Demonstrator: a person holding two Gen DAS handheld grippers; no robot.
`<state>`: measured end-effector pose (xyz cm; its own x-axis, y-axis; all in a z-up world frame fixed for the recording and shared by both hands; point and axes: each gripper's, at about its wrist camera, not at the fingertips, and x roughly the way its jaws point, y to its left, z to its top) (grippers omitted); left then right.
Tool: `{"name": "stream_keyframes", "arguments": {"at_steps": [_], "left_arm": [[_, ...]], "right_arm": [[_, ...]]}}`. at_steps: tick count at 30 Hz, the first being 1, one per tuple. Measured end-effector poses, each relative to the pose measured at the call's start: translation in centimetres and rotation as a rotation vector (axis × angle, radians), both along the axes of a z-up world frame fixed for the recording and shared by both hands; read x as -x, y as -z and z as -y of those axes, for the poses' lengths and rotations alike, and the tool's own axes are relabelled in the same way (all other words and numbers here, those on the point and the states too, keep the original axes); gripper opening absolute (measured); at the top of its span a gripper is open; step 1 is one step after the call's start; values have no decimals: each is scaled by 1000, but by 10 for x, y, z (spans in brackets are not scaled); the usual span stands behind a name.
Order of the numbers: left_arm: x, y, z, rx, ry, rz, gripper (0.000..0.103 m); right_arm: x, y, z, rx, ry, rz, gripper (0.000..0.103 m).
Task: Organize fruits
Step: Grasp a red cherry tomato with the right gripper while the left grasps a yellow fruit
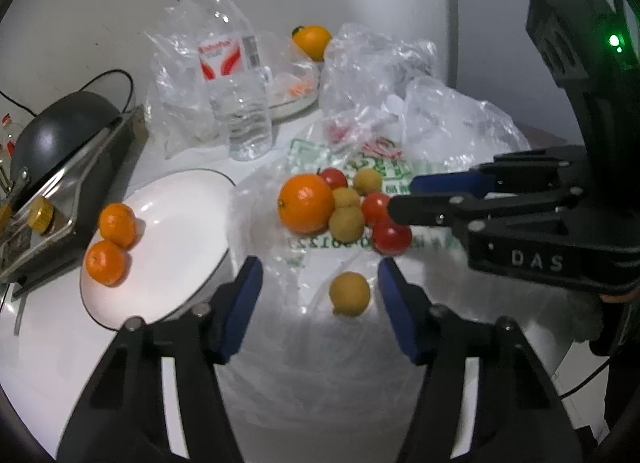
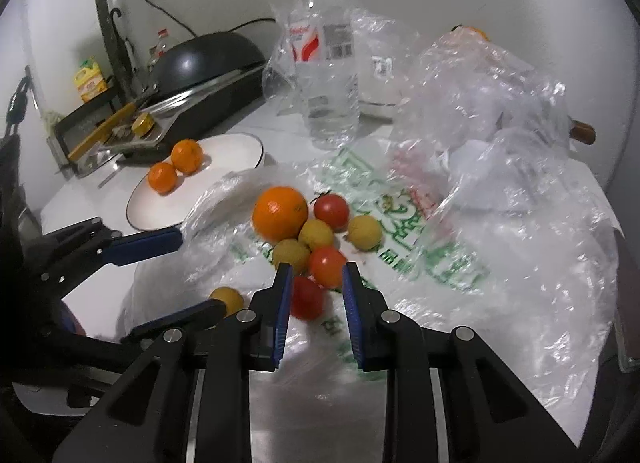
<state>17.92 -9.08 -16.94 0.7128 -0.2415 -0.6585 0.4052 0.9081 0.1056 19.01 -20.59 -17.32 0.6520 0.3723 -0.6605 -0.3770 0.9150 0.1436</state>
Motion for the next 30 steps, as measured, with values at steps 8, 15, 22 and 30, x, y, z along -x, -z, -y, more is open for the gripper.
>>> {"name": "stream_keyframes", "arguments": {"at_steps": [8,15,22,30], "left_arm": [[-7,13,13,-52,36,-55,51],[-13,18,15,-51,49,-89,31],[-12,16,12,-36,54,-81,26],[-9,11,3,15,41,-70,26]], "right_arm": [[-5,9,-1,-22,-25,-44,27],[-8,13,-3,-28,-56,-73,27],[-13,19,-11,7,-66,-100,28],[-8,17,-13,28,-66,-66,28]]}}
